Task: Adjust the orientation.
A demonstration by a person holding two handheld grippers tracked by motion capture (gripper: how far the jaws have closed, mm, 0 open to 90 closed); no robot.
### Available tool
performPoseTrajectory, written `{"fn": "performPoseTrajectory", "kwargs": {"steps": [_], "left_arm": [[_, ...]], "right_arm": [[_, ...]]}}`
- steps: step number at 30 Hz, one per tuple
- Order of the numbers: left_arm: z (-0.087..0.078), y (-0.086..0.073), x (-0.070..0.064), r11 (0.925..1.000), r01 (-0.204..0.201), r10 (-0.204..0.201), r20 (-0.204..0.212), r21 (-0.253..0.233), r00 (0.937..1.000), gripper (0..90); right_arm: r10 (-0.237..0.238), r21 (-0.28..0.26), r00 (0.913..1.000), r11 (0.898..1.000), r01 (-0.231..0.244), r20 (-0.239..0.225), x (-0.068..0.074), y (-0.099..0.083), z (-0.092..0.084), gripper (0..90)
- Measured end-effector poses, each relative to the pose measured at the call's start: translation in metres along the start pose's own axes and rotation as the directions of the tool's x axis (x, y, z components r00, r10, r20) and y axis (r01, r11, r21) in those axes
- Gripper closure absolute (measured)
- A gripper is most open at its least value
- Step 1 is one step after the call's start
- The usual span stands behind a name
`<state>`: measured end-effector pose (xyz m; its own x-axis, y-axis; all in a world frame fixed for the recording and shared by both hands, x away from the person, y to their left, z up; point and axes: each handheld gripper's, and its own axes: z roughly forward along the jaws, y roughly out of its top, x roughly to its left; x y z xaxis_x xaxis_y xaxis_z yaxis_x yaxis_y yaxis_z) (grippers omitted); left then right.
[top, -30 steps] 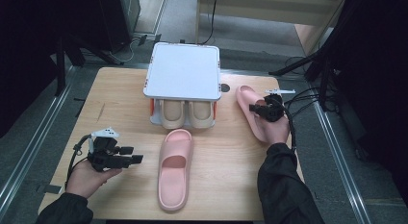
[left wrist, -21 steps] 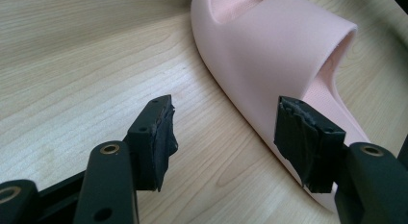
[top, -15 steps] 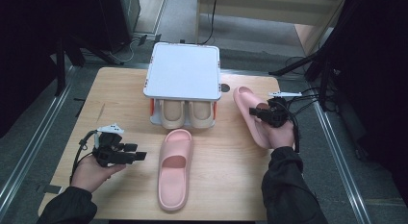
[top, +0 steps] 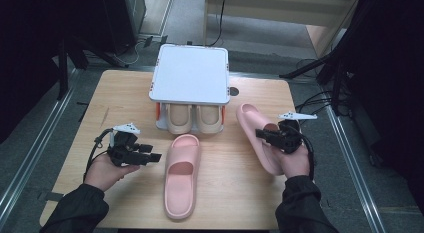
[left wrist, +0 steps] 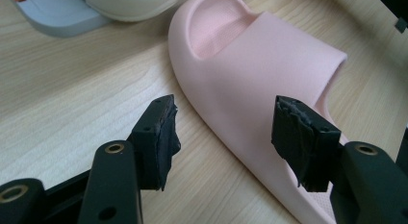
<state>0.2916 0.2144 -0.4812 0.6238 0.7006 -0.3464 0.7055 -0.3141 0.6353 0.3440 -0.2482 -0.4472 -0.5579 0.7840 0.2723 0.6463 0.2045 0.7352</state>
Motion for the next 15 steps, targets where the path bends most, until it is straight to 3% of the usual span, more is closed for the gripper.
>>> {"fn": "performPoseTrajectory", "kwargs": {"steps": [4,9,15], "left_arm": [[0.002,0.005,-0.001,1.0000,-0.004,0.005,0.008,-0.008,1.0000,41.9],[0.008,0.011,-0.001,0.9998,-0.021,0.021,0.021,0.007,0.9996,41.9],[0.015,0.016,-0.004,0.9992,-0.033,0.032,0.035,0.024,0.9989,42.5]], "right_arm": [[-0.027,0.018,0.9996,0.999,0.027,-0.005,0.015,-0.009,-0.001,85.3],[-0.024,0.038,0.9989,0.999,0.025,-0.041,0.031,-0.021,0.001,85.2],[-0.063,0.101,0.9970,0.993,0.067,-0.046,0.051,-0.035,0.011,85.0]]}}
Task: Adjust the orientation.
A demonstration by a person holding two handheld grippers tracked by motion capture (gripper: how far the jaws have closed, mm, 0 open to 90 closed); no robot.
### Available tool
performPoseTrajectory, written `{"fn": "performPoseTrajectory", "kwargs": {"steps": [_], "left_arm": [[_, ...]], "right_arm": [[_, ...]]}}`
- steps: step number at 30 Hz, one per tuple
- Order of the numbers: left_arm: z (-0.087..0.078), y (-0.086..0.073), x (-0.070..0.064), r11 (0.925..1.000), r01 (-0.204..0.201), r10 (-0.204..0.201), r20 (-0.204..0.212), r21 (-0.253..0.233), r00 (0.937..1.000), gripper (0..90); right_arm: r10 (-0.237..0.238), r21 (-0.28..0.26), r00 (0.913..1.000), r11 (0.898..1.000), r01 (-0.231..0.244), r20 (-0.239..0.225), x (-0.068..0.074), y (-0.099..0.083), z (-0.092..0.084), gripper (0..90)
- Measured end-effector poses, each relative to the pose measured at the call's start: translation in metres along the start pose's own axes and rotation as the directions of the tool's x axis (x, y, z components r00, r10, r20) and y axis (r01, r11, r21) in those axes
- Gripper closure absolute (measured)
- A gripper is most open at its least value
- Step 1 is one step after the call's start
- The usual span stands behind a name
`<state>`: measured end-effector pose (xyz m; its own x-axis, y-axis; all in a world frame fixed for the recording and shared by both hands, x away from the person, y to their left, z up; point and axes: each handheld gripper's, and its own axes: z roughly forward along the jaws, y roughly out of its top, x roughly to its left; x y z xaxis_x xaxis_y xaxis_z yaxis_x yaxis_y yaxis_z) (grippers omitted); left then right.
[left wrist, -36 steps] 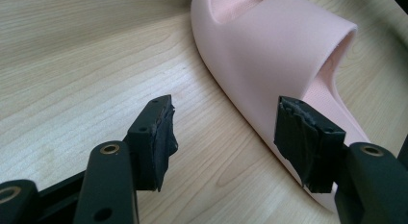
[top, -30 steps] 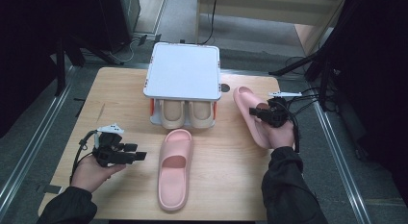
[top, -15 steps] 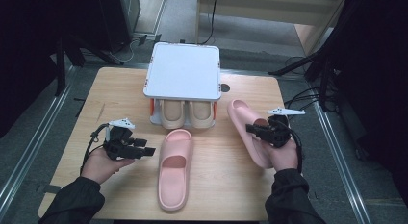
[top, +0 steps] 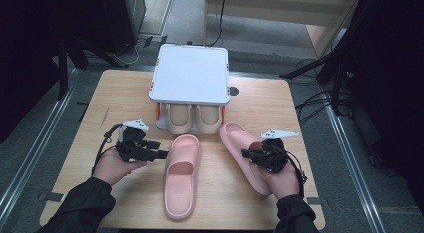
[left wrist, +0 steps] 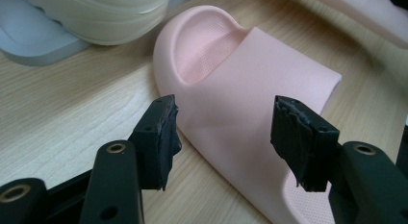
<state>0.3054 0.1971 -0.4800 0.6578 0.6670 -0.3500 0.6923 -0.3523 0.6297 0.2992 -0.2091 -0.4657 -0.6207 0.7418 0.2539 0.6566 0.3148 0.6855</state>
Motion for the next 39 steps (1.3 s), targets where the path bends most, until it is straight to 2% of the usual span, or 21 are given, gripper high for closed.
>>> {"fn": "performPoseTrajectory", "kwargs": {"steps": [5,15,25,31,35,37,39], "left_arm": [[0.001,0.003,-0.001,0.9999,-0.007,0.007,-0.003,-0.007,1.0000,43.2],[0.004,0.004,-0.001,0.9999,-0.010,0.010,-0.007,0.011,0.9999,43.0],[0.005,0.003,-0.003,0.9994,-0.028,0.029,-0.004,0.020,0.9996,47.2],[0.005,0.001,-0.003,0.9992,-0.029,0.029,-0.006,0.027,0.9995,47.1],[0.003,0.000,-0.003,0.9993,-0.027,0.027,-0.003,0.025,0.9996,47.6],[0.002,-0.001,-0.003,0.9995,-0.023,0.023,0.004,0.023,0.9997,52.5],[0.001,-0.001,-0.003,0.9996,-0.011,0.010,0.014,0.027,0.9999,57.7]], "right_arm": [[-0.026,0.035,0.9996,0.999,0.026,0.013,0.011,-0.004,0.006,84.2],[-0.109,0.119,0.9936,0.987,0.105,0.031,0.038,-0.012,0.030,83.7],[-0.119,0.108,0.9929,0.987,0.118,0.003,0.053,-0.010,0.041,82.3],[-0.120,0.100,0.9919,0.987,0.123,-0.042,0.068,-0.008,0.051,81.2],[-0.118,0.097,0.9905,0.987,0.124,-0.071,0.075,-0.007,0.055,74.4],[-0.126,0.088,0.9884,0.987,0.133,-0.085,0.077,-0.007,0.053,71.6],[-0.115,0.070,0.9887,0.990,0.122,-0.097,0.076,-0.006,0.047,70.2]]}}
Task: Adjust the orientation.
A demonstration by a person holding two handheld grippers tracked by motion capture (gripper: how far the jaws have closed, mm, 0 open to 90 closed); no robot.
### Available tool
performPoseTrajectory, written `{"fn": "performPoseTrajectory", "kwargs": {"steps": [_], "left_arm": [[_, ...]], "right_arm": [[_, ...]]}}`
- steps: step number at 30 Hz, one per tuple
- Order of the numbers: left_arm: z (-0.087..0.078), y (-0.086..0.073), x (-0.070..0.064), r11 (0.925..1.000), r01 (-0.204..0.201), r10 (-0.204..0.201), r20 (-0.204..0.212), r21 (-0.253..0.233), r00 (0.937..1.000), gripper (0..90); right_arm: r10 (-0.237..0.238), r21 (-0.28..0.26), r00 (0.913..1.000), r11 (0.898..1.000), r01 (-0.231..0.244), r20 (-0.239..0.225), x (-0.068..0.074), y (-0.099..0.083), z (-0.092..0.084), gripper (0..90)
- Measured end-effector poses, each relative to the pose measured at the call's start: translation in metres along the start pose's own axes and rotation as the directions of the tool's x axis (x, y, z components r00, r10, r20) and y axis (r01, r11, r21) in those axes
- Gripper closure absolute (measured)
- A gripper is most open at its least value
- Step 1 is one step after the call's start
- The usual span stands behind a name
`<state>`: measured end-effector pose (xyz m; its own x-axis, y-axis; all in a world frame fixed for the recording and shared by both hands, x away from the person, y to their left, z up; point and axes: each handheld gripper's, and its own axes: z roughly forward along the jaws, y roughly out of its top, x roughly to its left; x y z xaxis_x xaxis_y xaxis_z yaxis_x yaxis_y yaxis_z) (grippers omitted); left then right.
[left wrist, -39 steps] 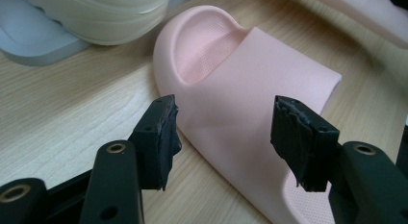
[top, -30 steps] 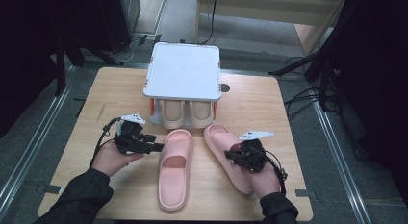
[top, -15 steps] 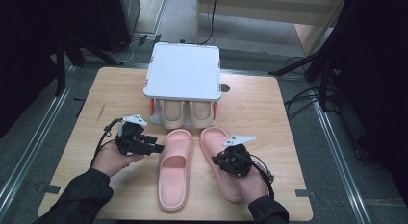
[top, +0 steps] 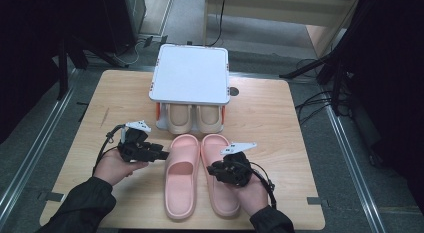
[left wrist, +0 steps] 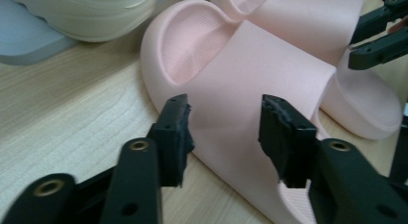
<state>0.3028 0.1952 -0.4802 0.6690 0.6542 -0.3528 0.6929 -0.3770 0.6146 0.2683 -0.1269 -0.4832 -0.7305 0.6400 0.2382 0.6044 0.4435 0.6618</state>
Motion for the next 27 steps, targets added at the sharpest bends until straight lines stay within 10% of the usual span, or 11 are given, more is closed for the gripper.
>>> {"fn": "performPoseTrajectory", "kwargs": {"steps": [7,10,18,27], "left_arm": [[0.000,-0.002,0.000,0.9997,0.010,-0.010,-0.003,0.022,0.9999,68.6],[0.003,-0.003,0.002,0.9988,0.017,-0.016,-0.008,0.046,0.9998,70.9],[0.011,-0.004,0.009,0.9958,0.042,-0.040,-0.022,0.082,0.9990,71.8],[0.023,-0.005,0.008,0.9929,0.045,-0.044,-0.004,0.111,0.9990,70.8]], "right_arm": [[0.037,-0.090,0.9989,0.995,-0.039,-0.029,-0.006,-0.002,-0.030,73.5],[0.022,-0.126,0.9993,0.992,-0.018,0.031,-0.018,-0.005,-0.042,79.5],[0.105,-0.095,0.9890,0.991,-0.095,0.105,-0.062,-0.013,-0.039,80.7],[0.075,-0.031,0.9898,0.997,-0.072,0.121,-0.065,-0.014,-0.022,79.9]]}}
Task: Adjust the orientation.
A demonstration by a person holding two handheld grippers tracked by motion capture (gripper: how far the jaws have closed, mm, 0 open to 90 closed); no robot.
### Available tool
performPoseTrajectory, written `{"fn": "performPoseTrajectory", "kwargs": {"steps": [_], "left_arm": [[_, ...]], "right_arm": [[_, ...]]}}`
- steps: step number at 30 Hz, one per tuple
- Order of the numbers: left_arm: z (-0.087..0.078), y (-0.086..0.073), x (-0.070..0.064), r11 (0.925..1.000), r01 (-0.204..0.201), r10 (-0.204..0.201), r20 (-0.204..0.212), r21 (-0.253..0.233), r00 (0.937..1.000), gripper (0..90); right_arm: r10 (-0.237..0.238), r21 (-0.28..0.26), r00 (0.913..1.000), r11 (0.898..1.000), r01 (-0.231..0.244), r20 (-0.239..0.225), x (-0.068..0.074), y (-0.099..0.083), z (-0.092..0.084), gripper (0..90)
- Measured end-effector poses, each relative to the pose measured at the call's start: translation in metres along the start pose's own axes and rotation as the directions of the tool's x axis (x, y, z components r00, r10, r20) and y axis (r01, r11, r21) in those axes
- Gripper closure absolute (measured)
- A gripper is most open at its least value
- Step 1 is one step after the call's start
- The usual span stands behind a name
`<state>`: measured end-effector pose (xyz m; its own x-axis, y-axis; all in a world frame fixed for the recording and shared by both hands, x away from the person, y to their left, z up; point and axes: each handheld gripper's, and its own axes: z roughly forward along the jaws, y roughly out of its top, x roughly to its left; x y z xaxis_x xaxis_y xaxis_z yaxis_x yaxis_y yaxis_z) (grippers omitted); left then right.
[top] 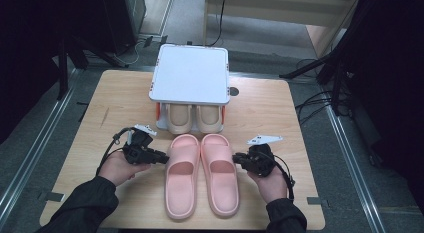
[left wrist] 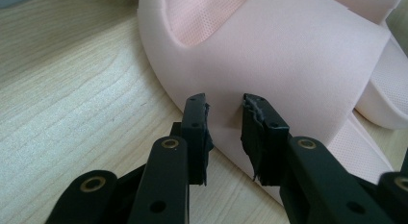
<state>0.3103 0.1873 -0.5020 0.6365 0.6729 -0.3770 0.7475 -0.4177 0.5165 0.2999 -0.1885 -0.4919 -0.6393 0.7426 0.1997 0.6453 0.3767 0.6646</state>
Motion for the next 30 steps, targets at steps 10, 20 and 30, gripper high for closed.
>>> {"fn": "performPoseTrajectory", "kwargs": {"steps": [10,20,30], "left_arm": [[0.004,0.000,-0.011,0.9990,-0.043,0.043,0.020,0.012,0.9989,71.3],[-0.009,0.001,-0.003,0.9989,0.016,-0.015,0.026,-0.043,0.9996,61.5],[-0.017,0.002,-0.003,0.9974,-0.010,0.012,0.019,-0.072,0.9997,52.3]], "right_arm": [[0.008,0.005,1.0000,1.000,-0.008,0.002,-0.001,-0.001,0.004,79.8],[0.009,-0.026,0.9999,1.000,-0.009,-0.006,0.000,0.001,0.000,76.7],[0.029,-0.133,0.9966,0.990,-0.039,-0.077,0.020,0.002,-0.021,70.6]]}}
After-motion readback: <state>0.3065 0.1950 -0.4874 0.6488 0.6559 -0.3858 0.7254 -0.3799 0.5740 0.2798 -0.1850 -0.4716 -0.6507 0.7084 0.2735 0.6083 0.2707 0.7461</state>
